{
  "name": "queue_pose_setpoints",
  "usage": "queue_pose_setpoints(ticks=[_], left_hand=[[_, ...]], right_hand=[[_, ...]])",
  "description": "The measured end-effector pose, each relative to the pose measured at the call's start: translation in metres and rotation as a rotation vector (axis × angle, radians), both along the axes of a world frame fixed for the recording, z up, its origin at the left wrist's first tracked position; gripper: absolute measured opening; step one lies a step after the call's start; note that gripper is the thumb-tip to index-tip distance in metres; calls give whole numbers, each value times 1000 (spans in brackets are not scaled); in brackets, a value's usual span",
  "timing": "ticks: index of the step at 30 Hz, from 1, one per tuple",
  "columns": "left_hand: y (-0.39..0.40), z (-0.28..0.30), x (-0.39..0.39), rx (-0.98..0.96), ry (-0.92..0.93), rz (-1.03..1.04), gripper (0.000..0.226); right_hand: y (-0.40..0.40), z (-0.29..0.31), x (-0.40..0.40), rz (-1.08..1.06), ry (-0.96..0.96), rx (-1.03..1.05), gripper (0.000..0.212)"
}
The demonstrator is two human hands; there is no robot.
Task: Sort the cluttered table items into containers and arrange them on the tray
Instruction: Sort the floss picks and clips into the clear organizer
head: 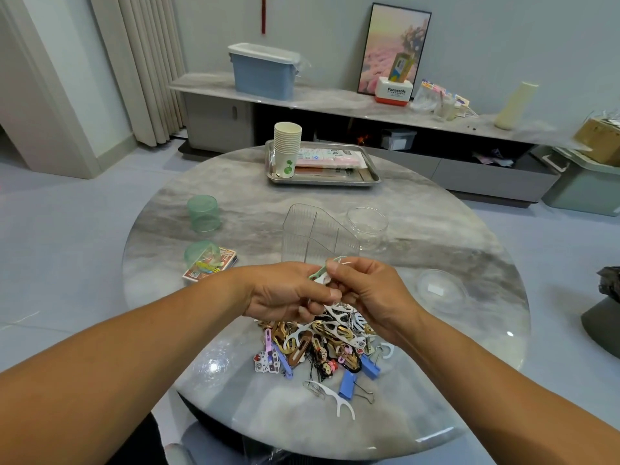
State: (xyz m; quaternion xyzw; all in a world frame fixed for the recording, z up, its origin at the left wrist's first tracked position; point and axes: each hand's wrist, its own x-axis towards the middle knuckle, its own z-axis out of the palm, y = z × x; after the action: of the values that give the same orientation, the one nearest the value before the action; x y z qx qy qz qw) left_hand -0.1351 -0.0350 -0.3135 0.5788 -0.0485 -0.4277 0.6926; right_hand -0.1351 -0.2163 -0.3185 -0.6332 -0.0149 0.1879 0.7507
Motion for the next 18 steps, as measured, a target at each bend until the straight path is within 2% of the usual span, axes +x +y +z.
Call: queue_pose_setpoints(ticks=[4,6,9,11,14,18], left_hand=[[-9,-4,-5,136,-162,41,39],[-10,-3,-7,206,-204,1,34],[-11,0,-8,293,-222,-82,12],[-12,1,-10,302,-226,-86,10],[-16,-2,-10,272,-256,7,20],[-17,-10,-6,315,-406,226,24]], right_hand=[[1,1,-4,40,-83,-64,19],[2,2,-6,84,-115,-61,21],[4,5,-8,143,-160,-69,13],[4,7,-10,149,-175,-86,8],[6,6,-11,94,-203,-130,12],[6,3,-7,-61,-258,-150,16]])
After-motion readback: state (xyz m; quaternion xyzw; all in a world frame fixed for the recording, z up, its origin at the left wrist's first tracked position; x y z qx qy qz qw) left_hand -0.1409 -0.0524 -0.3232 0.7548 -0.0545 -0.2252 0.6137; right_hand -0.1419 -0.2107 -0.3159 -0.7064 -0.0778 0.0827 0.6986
